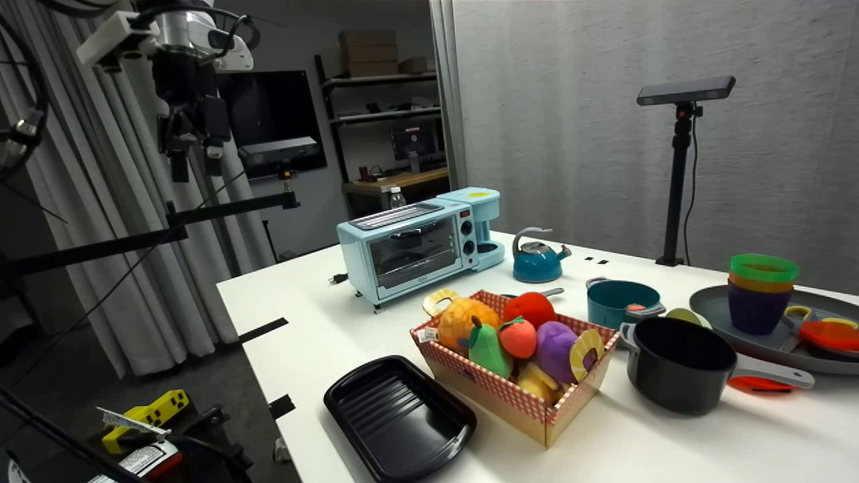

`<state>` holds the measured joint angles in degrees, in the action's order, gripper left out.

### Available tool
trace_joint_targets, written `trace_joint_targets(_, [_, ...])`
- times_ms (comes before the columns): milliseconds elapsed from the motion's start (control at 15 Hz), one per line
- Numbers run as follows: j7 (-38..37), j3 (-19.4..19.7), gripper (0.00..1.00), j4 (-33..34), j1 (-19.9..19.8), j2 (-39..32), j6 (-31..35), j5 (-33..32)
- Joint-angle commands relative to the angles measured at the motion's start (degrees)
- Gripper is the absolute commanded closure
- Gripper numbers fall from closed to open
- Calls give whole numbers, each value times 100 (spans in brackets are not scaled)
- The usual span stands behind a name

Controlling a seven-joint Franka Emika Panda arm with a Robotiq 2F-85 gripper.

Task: Move the lid from the blue pan to the black pot

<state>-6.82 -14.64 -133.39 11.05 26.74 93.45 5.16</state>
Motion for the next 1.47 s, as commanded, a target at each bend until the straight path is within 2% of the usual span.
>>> trace_joint_targets(0, [-16, 35, 0, 9, 42, -9, -7, -14])
trace_joint_targets(933, [-47, 19, 0, 47, 15, -60, -37, -109])
trace_joint_targets(1400, [114, 277, 0, 5, -134, -50, 391, -309])
